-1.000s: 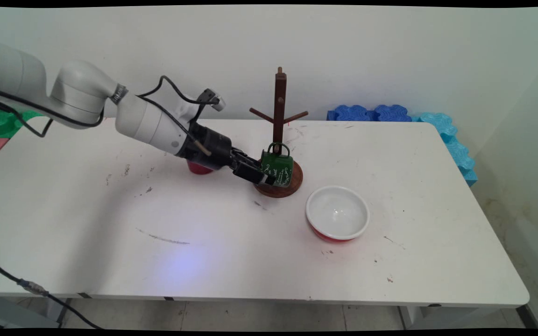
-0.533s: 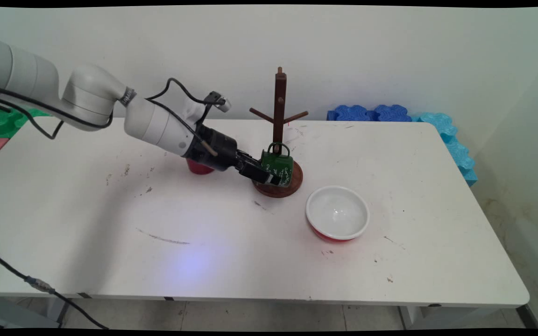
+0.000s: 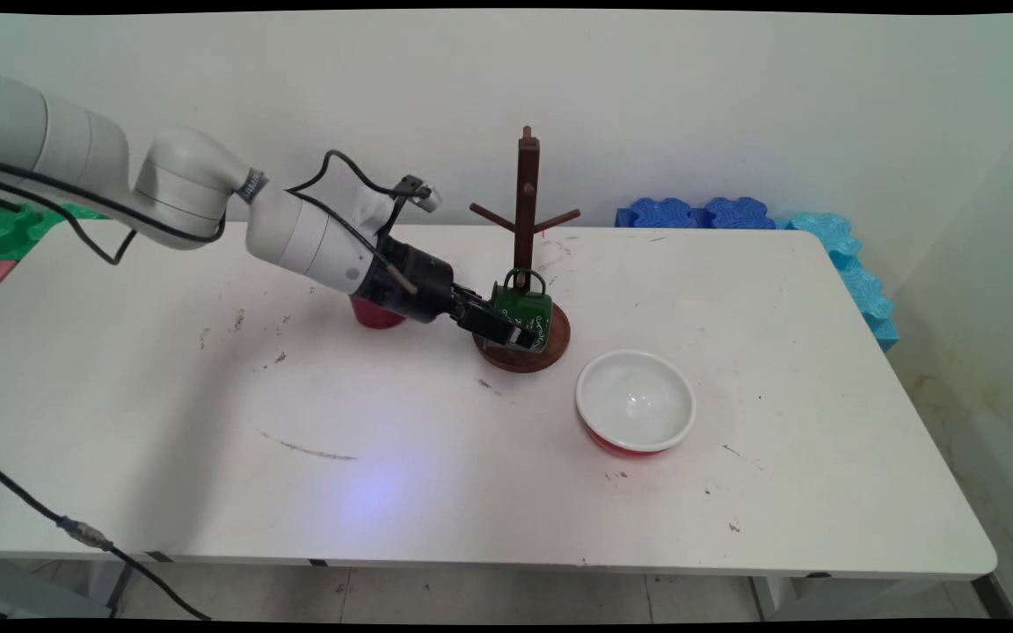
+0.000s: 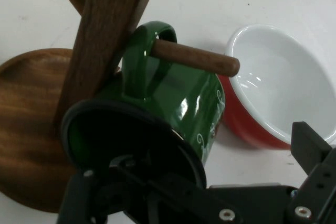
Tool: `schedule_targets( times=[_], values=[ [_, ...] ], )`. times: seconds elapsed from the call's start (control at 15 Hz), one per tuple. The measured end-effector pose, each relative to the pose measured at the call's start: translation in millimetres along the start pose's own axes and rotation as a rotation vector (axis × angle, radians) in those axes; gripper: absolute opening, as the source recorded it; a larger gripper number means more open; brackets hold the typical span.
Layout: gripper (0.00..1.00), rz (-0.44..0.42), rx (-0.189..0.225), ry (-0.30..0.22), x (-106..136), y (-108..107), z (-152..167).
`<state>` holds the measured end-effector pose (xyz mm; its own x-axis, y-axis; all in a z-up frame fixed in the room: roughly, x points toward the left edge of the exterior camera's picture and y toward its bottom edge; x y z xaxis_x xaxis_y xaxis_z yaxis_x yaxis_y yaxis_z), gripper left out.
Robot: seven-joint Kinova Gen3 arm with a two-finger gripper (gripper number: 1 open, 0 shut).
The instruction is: Pick up the green mug from the rack
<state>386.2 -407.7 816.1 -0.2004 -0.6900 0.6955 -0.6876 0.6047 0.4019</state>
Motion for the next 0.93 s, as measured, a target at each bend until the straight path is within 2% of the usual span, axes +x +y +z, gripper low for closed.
schedule_targets(
  times=[0.67,0.73,0.93],
  values=[
    [1.0,-0.016,-0.037,0.012,-0.2,-10.8,9.0],
    [0.0,-0.018,-0.04,0.015,0.2,-11.6,9.5],
    [0.0,-0.022,-0.045,0.021,1.3,-13.7,10.0]
  ],
)
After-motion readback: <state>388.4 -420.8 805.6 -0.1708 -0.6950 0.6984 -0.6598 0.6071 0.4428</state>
